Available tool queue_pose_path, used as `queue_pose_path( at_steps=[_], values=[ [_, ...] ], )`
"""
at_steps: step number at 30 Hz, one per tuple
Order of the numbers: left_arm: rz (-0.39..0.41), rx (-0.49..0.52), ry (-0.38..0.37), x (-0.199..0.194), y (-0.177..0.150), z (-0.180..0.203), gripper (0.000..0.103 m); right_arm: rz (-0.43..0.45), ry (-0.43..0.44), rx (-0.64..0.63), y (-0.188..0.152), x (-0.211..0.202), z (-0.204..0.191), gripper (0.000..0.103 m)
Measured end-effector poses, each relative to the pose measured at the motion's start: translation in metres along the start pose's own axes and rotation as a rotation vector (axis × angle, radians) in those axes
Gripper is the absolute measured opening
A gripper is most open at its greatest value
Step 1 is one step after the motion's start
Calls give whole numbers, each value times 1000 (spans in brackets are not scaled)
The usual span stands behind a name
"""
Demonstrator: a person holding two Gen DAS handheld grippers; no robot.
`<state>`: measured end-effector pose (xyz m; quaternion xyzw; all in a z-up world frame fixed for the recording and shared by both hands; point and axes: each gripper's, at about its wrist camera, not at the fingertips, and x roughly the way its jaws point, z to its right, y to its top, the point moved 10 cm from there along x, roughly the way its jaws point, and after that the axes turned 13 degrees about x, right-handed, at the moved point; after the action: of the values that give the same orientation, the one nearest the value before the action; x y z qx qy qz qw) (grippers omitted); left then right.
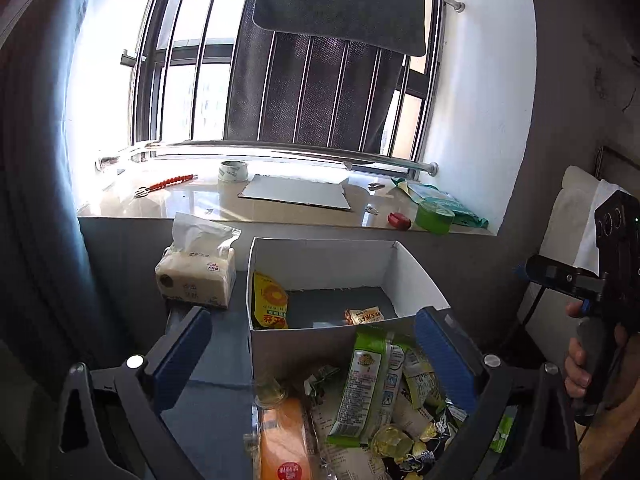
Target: Organize snacks
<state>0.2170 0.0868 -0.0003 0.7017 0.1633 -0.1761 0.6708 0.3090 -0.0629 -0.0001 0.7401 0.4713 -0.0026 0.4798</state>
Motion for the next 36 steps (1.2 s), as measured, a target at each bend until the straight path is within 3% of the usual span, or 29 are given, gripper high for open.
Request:
queue_pose_path(
  at_steps=[3, 10, 14, 19, 27, 36],
  values=[
    [21, 15, 0, -33, -20, 15, 103, 93, -106, -81, -15, -38, 5, 103],
    [-35, -48, -18, -72, -106, 40, 103, 142, -176, -116, -86, -96, 32, 103],
    [-65, -85, -76, -80, -142, 56, 103, 79, -236, -111, -144, -105, 60, 103],
    [-83, -51, -51, -80, -149, 61, 103, -23, -286, -133, -184, -101, 88, 103],
    [-93, -81, -76, -76, -150, 58, 103, -163, -303, -133, -191, -59, 122, 103],
    [-125, -84, -64, -70, -160, 51, 103, -368, -393, -177, -190, 12, 176, 103]
  ],
)
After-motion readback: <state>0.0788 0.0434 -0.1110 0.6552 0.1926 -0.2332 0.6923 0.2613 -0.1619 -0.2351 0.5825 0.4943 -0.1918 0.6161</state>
